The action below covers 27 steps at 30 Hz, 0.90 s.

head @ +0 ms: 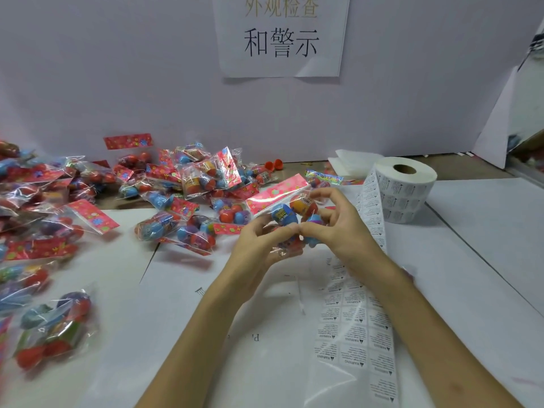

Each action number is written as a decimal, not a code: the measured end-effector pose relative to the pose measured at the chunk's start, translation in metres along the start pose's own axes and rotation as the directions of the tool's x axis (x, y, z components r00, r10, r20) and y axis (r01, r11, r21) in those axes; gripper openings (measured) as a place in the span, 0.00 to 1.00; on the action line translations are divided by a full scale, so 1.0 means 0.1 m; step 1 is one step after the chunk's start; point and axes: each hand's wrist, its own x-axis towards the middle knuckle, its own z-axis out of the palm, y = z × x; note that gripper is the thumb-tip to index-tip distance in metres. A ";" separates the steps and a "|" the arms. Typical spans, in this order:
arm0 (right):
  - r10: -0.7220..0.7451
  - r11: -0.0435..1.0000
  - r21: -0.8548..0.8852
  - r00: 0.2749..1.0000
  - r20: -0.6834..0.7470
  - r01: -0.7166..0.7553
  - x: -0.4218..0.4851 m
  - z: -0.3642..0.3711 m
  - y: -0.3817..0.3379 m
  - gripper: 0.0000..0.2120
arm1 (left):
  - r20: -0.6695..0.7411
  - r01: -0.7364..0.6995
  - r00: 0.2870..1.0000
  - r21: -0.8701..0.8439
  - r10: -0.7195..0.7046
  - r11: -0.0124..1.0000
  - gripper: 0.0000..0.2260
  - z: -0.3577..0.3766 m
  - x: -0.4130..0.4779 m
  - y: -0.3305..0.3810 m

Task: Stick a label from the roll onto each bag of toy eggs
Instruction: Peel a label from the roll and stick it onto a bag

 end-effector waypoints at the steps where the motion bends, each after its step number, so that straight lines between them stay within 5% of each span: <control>1: -0.009 1.000 0.011 1.000 -0.008 0.009 0.00 0.00 -0.01 0.24 | -0.014 0.000 1.000 -0.008 0.000 1.000 0.14 -0.01 0.00 0.01; 8: 0.022 0.999 0.034 0.999 0.034 -0.024 0.00 0.03 0.00 0.19 | -0.163 0.027 0.986 0.025 -0.022 0.999 0.17 -0.10 0.02 0.06; 14: 0.039 0.999 0.038 0.999 -0.014 -0.039 0.03 0.01 0.02 0.12 | -0.141 0.095 0.985 -0.041 -0.099 0.995 0.18 -0.09 0.01 0.05; 19: 0.028 1.000 0.000 0.999 -0.035 -0.028 0.04 0.02 0.03 0.12 | -0.185 0.031 0.983 0.053 -0.021 0.998 0.19 -0.06 0.00 0.06; 27: 0.058 0.991 0.125 0.986 -0.158 -0.039 0.04 -0.04 0.02 0.14 | -0.148 0.030 0.988 -0.139 -0.050 0.990 0.22 -0.10 -0.01 0.08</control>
